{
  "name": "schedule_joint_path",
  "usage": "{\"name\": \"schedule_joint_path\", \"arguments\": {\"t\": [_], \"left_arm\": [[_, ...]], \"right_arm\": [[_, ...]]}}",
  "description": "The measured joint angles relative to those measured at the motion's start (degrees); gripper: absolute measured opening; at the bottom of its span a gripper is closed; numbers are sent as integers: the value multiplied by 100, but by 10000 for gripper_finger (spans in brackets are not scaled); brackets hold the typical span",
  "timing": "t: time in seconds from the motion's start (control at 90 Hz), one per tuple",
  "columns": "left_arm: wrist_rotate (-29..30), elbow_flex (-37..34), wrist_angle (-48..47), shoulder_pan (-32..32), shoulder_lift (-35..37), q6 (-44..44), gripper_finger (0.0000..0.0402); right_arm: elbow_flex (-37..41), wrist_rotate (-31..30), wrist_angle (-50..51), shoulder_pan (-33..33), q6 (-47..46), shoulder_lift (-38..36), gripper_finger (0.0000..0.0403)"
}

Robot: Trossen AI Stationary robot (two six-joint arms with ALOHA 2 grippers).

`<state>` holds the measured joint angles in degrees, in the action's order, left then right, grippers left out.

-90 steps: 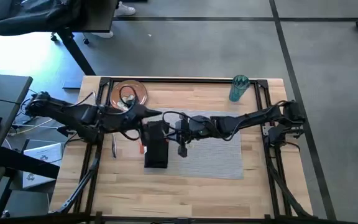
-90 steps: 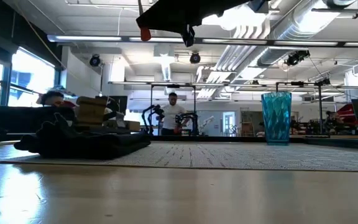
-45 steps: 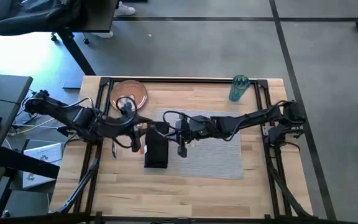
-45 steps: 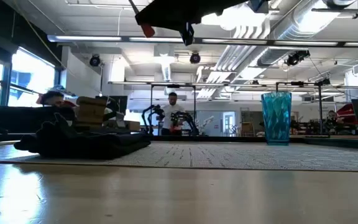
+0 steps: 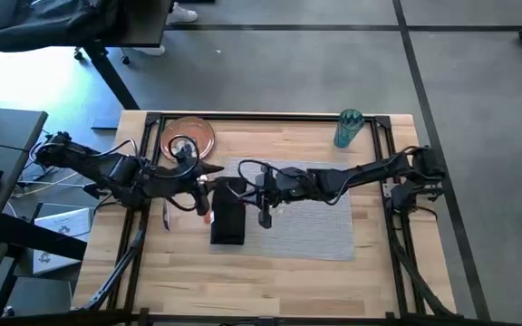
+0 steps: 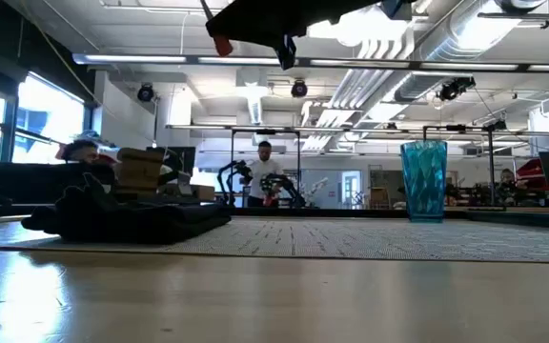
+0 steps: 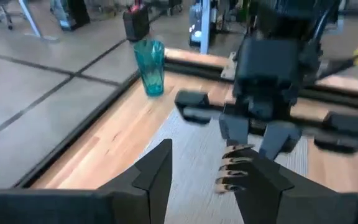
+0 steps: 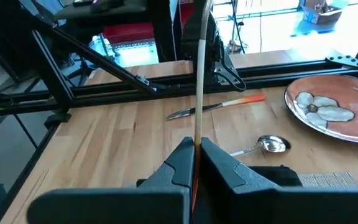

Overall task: Set table place
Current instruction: Put the orange fork on the top of the black table napkin

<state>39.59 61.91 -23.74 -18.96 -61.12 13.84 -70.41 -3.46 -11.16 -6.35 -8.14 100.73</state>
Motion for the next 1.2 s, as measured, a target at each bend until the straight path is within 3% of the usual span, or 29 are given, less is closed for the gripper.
{"name": "schedule_joint_path", "arguments": {"t": [0.189,0.433,0.556,0.7,0.822,0.956,1.2], "left_arm": [[219,237,529,111,124,-772,130],[468,599,167,112,486,-1111,142],[464,610,-750,7,821,-446,161],[435,591,-2395,-164,1101,929,175],[208,231,-3009,-405,1226,1717,179],[-158,-503,-2222,-656,1172,1740,179],[92,-1565,630,-748,946,812,179]], "right_arm": [[-2,4,36,-1,7,7,0],[-2,-60,30,-2,17,11,0],[-2,-62,-7,-2,18,11,0],[-2,-62,-33,-2,20,9,0],[-2,-83,-49,-2,20,9,0],[-2,-105,-245,-2,18,9,0],[-2,-104,-399,-2,-88,9,0]]}}
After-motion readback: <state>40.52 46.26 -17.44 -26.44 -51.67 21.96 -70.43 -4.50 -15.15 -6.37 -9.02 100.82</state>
